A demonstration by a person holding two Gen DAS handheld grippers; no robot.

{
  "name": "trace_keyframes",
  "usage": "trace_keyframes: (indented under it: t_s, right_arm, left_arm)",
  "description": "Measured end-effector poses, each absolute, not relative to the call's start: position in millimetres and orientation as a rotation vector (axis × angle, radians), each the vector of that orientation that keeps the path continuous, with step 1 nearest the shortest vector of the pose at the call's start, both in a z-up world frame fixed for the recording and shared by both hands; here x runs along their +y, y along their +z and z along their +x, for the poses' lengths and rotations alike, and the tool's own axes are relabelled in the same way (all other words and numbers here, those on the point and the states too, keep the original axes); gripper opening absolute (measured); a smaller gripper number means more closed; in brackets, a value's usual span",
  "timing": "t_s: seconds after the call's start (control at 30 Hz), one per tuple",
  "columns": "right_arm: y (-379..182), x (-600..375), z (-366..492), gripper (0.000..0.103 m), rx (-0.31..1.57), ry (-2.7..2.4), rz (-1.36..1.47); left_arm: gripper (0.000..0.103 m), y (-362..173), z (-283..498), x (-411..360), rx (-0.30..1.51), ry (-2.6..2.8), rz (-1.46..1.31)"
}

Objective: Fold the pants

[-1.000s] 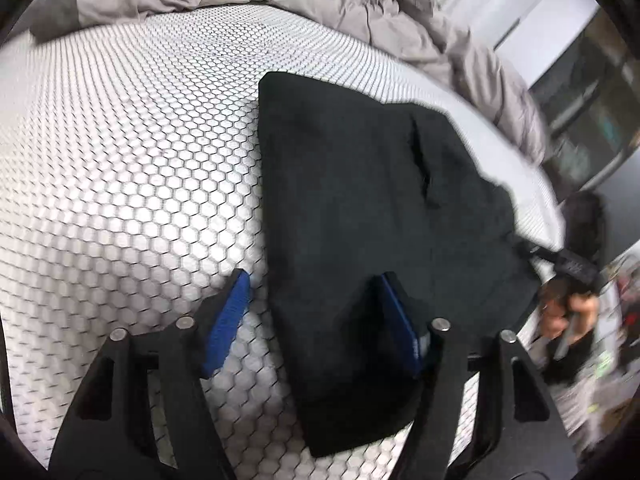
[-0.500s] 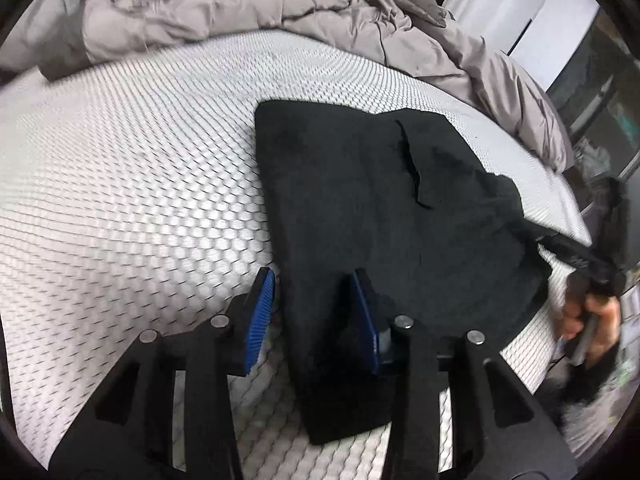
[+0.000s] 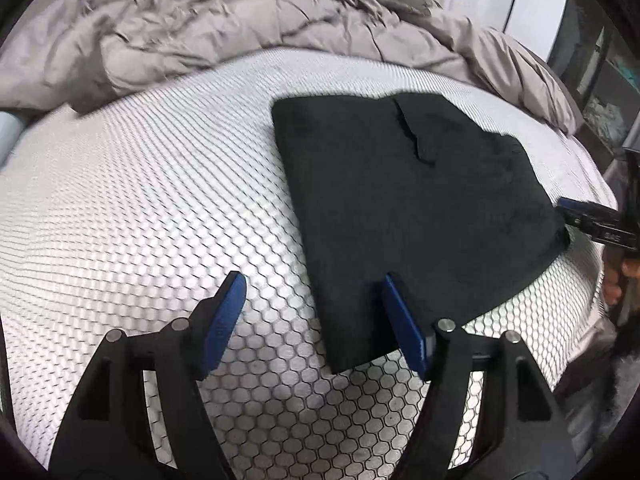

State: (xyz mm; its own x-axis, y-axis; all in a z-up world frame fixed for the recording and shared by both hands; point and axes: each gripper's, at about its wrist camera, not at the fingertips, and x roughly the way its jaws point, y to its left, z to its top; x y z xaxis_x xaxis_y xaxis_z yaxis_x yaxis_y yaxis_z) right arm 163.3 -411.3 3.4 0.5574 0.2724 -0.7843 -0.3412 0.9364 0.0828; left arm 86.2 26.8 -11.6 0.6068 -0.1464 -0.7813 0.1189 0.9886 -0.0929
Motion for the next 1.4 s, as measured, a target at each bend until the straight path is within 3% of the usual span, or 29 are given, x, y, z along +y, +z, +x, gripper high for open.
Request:
trace_keyframes:
  t_s: [0.07,0.13,0.17,0.2,0.27,0.37,0.6,1.4]
  right_arm:
    - [14.3,-408.3,156.4,0.077,0.863,0.389,-0.076]
    - [28.2,-400.1,143.9,0.094,0.778,0.419,-0.095]
    - [35.2,-396.5,136.4,0.095,0.742,0.429,-0.102]
    - [40.1,-392.9,129.0,0.100,0.713,0.441,-0.110]
    - [47.5,-381.2,116.3,0.103,0.661,0.474,-0.114]
    - [55.2,-362.1,102.7,0.103,0.591,0.518,-0.117]
    - [56.7,-346.0,86.8,0.103,0.517,0.533,-0.111]
    - [46.4,-348.1,88.2,0.103,0.512,0.533,-0.083]
  left_arm:
    - [0.068,-3.3,76.7,19.9,0.861,-0.122,-0.022]
    - [0.076,5.5,63.5,8.5,0.813,-0.103,-0.021]
    - [0.084,9.3,57.7,1.9,0.787,-0.091,-0.013]
    - [0.085,13.0,53.2,-4.7,0.769,-0.089,-0.002]
    - [0.087,20.9,42.1,-19.1,0.730,-0.112,0.012]
    - [0.102,32.6,29.7,-34.9,0.661,-0.105,0.009]
    - [0.102,52.7,5.1,-55.8,0.551,-0.115,0.021]
    - [0.102,48.2,10.7,-47.8,0.532,-0.063,-0.009]
